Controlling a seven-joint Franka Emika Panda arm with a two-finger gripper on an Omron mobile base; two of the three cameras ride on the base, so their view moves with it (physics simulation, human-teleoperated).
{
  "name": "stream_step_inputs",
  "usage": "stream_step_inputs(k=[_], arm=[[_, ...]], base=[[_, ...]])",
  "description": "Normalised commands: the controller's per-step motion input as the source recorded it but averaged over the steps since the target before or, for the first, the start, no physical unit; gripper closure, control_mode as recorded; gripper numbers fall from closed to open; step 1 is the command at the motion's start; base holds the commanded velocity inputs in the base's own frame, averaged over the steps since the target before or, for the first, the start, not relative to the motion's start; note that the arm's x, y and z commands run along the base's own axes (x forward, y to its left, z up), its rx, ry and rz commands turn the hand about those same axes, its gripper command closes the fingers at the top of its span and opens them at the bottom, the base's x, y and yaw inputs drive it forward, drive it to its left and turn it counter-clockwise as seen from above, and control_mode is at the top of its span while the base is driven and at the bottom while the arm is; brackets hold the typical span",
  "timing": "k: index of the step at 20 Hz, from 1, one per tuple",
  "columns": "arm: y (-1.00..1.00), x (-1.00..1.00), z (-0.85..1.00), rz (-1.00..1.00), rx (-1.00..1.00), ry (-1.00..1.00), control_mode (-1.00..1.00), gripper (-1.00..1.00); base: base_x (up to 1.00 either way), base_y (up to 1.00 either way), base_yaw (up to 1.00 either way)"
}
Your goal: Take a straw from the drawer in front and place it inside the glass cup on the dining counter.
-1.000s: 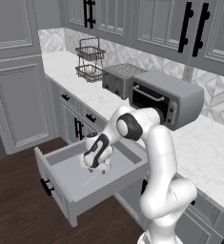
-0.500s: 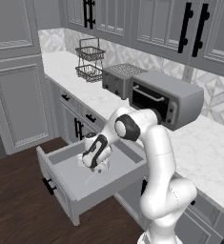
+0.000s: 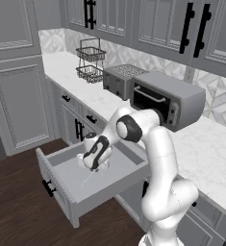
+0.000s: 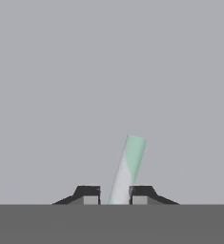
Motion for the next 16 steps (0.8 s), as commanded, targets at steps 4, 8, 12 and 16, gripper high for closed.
stream_step_inputs(k=[4, 8, 12, 16], arm=[[0.0, -0.04, 0.87, 0.0, 0.0, -0.2, -1.0, 1.0], [-0.01, -0.07, 1.0, 0.0, 0.0, -0.22, -1.0, 1.0], [-0.01, -0.12, 1.0, 0.03, 0.0, -0.16, -1.0, 1.0], [0.0, -0.03, 1.0, 0.05, 0.0, -0.1, -1.0, 1.0]], base=[[0.0, 0.0, 0.0], [0.0, 0.0, 0.0], [0.0, 0.0, 0.0], [0.0, 0.0, 0.0]])
